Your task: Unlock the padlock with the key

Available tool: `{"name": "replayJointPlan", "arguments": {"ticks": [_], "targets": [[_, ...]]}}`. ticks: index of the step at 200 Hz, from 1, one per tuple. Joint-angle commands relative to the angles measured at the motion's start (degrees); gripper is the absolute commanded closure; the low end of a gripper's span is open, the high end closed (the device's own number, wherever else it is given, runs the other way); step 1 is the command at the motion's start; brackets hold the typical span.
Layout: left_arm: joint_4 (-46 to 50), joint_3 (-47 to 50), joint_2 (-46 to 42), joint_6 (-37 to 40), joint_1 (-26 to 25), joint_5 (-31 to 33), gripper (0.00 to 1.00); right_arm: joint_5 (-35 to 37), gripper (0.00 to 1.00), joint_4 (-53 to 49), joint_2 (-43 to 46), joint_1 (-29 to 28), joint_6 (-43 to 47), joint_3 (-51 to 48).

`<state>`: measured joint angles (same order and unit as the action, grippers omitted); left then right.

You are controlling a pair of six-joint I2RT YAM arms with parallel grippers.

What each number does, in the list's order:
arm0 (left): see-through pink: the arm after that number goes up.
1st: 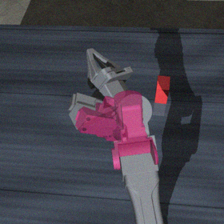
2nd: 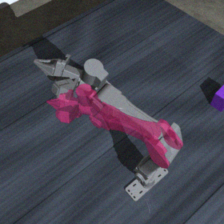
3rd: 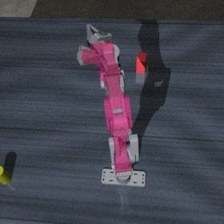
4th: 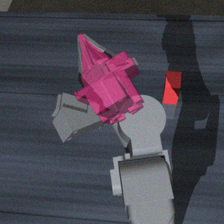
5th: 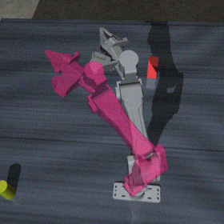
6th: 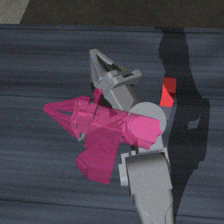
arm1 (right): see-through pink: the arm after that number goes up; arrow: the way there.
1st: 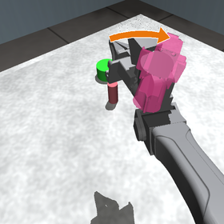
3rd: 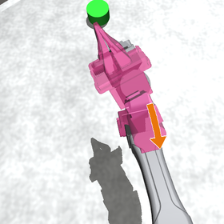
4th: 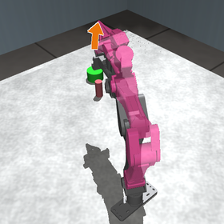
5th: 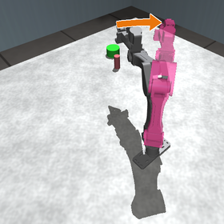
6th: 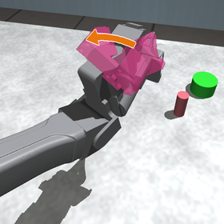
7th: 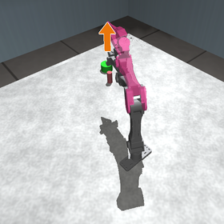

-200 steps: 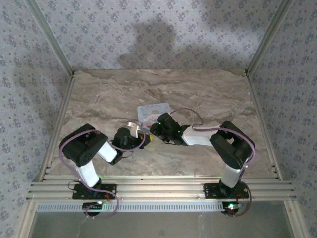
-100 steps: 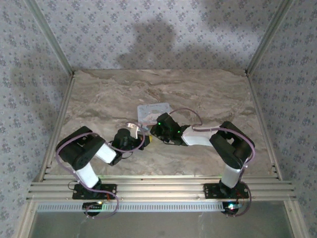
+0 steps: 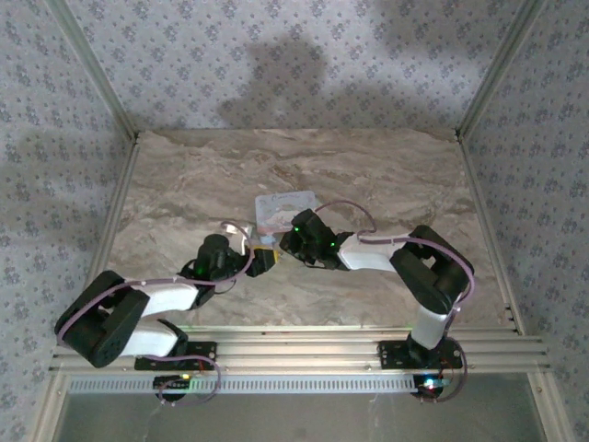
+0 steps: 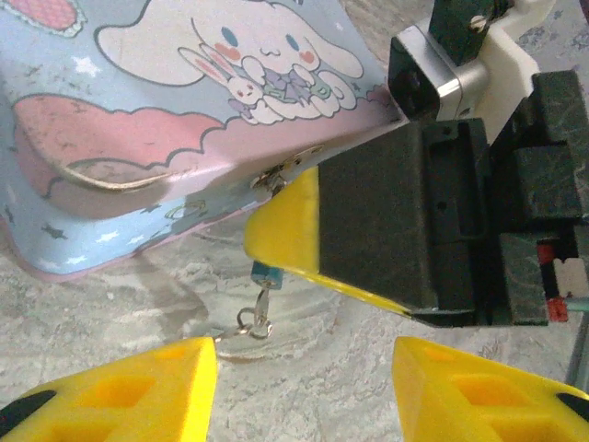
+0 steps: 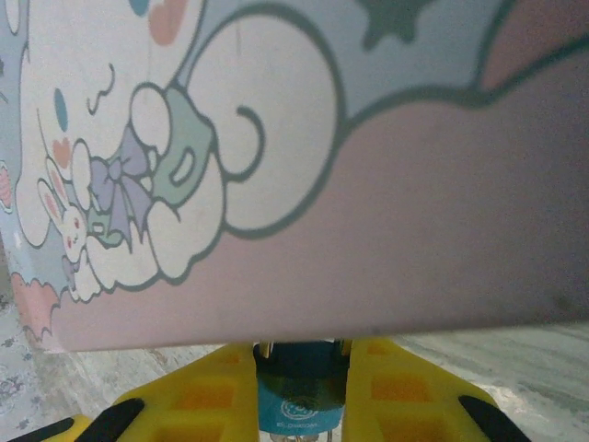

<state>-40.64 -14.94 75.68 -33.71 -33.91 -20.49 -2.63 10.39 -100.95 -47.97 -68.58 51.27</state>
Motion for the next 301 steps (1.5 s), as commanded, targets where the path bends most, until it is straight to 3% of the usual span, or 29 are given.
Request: {"name": "replayJointPlan", "arguments": {"ticks": [1,39,87,144,301], "targets": [[1.3,-0.6,-0.3,-1.7,0.9,-5.1,0.47,-2.7,1.0,-4.2,1.2,0.4,-0.9,1.0],[-6.4,-1.1,3.4,-5.8,2.5,-9.2,0.48,-4.1,1.0,-4.8,1.9,0.7,-0.7,1.6],[-9.9,-3.9,9.7,-7.2,3.0,-12.8,0.59,-5.3,1.0,-4.4,2.4,1.0,-1.2,1.8],[-13.8,-4.7,15.6,-8.5,3.0,-11.5,0.67,-5.9,1.0,-4.4,2.8,1.1,-1.3,1.8],[-18.6,-6.5,22.6,-7.5,1.9,-12.1,0.73,-6.9,1.0,-3.5,3.2,1.6,-2.1,0.8]]}}
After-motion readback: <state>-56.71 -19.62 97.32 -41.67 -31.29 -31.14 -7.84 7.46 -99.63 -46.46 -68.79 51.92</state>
